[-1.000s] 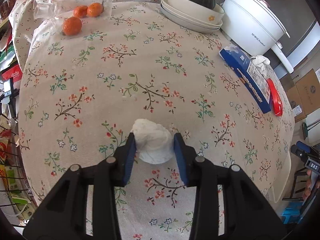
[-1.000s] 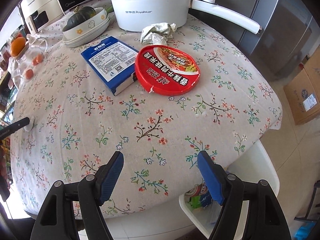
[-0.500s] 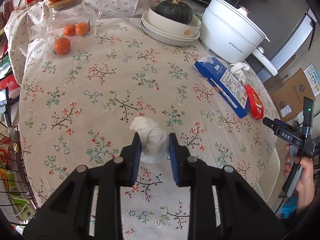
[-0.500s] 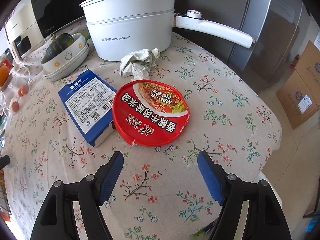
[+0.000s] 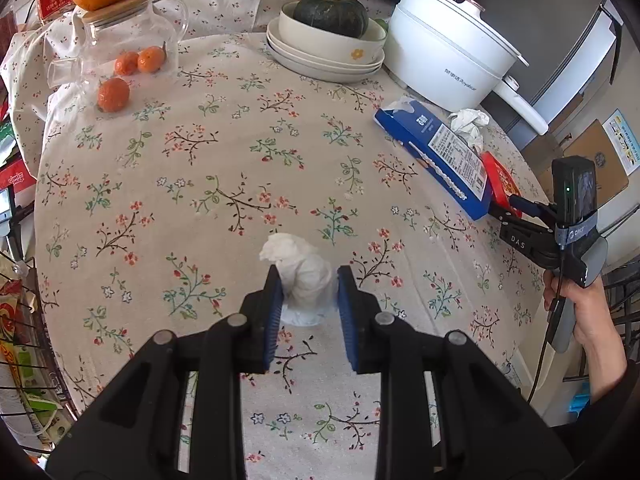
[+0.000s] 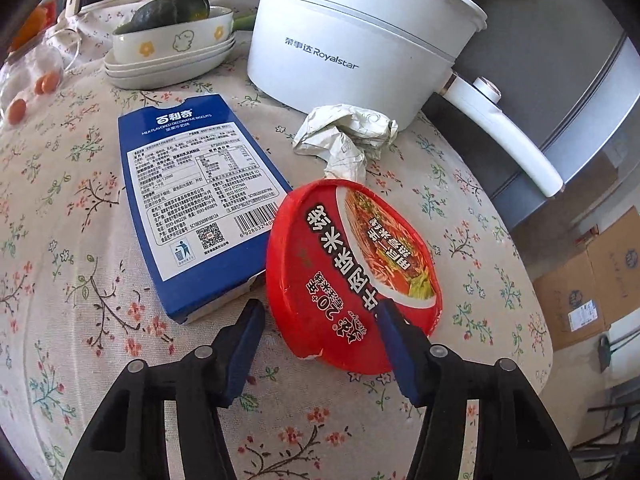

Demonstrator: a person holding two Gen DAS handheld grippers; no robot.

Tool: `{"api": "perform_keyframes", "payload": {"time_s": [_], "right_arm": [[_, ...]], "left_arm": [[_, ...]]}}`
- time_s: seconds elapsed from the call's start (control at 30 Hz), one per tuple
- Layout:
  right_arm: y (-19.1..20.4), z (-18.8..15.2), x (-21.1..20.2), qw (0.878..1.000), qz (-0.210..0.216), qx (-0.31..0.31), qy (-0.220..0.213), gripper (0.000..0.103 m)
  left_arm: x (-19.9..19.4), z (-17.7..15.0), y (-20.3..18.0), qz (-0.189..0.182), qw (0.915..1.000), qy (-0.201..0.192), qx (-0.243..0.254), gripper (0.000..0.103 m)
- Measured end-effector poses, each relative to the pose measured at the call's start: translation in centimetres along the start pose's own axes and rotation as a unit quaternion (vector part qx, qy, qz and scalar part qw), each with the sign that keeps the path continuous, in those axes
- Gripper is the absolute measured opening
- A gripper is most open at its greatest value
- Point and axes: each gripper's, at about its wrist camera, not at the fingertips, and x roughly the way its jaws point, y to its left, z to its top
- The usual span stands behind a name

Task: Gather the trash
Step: 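Grasp and lift the red noodle bowl with the right gripper while the left gripper holds the tissue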

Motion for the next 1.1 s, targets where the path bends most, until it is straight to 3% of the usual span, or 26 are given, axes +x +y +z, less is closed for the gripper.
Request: {"api": "perform_keyframes", "payload": {"time_s": [0.17,0.4,0.77,1.1], "right_arm": [[0.1,-0.4,-0.7,0.999,-0.027,-0.021,-0.015,0.03],[-2.6,-0.1,-4.6,0.999,-0.018,0.023,-0.043,0.017],[-6.7,-2.5,-10.1,0.992,0.05,0.111,-0.037,0.016],[-9.1,-5.9,-14.7,0.984,0.094,0.147,-0.033,0.016]], "left_arm": [[-0.2,0.0,0.0,-0.001,1.0,-0.003,-0.002,0.029],[-1.2,0.0,-0.5,-0.012,0.9998,-0.014,-0.002,0.029],[-3.0,-0.7,-3.5,-0.041,0.9985,-0.027,0.022,0.029],[-3.6,-2.1,-8.2,-0.076,0.9952,-0.03,0.052,0.029]]}}
